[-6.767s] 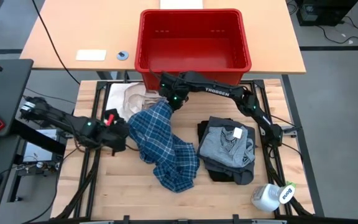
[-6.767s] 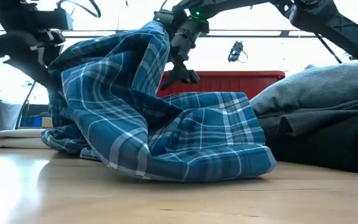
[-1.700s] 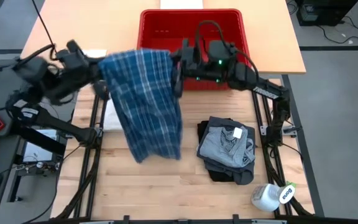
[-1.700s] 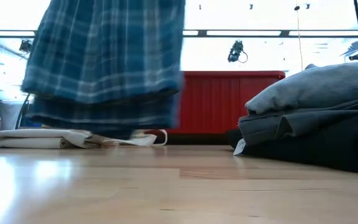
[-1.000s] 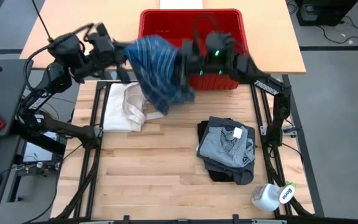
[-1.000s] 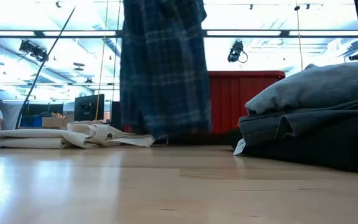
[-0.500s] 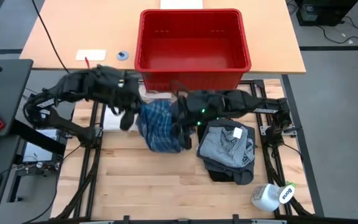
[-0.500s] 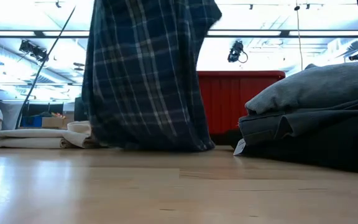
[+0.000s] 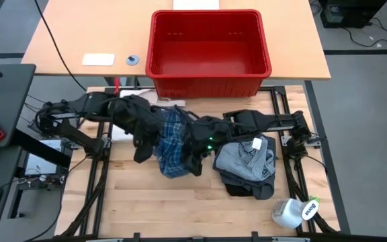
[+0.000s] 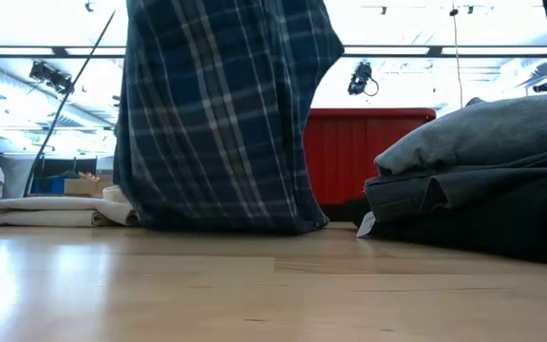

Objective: Fold Laundry from Bin
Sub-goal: Fold the blue checkered pants

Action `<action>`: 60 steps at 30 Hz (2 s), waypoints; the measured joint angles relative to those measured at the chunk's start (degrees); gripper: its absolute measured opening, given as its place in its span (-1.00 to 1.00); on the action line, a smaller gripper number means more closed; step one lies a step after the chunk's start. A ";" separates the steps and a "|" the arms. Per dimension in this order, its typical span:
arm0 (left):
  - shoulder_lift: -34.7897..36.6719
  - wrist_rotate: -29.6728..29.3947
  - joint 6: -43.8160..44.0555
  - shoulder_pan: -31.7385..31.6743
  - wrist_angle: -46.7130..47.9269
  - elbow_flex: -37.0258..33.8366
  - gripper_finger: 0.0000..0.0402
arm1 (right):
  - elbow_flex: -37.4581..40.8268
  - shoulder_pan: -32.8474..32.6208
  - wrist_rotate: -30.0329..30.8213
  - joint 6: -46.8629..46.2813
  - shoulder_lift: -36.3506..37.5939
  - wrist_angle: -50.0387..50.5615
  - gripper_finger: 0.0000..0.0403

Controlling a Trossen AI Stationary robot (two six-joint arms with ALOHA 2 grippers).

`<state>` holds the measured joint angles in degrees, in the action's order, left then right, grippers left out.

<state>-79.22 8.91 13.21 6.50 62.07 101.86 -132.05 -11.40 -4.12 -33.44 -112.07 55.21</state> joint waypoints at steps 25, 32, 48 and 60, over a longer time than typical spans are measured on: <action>2.88 -3.72 -4.01 4.10 -3.16 -5.99 -0.98 | -0.04 -3.40 6.28 -4.64 0.44 7.46 -0.09; 5.90 2.93 -6.48 -4.00 -18.79 -19.20 -0.98 | -0.05 -1.53 9.89 -10.00 0.44 11.91 -0.09; 5.64 5.76 -8.14 -24.59 -36.42 -46.67 -0.98 | 0.38 4.21 15.39 -14.52 -0.33 34.58 -0.09; 4.68 10.56 -13.16 -30.23 -54.23 -60.91 -0.98 | 9.75 5.30 10.77 -5.28 -2.29 20.30 -0.09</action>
<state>-74.54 19.46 0.04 -23.73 7.83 40.95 -122.30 -6.10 6.65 -38.72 -114.36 75.51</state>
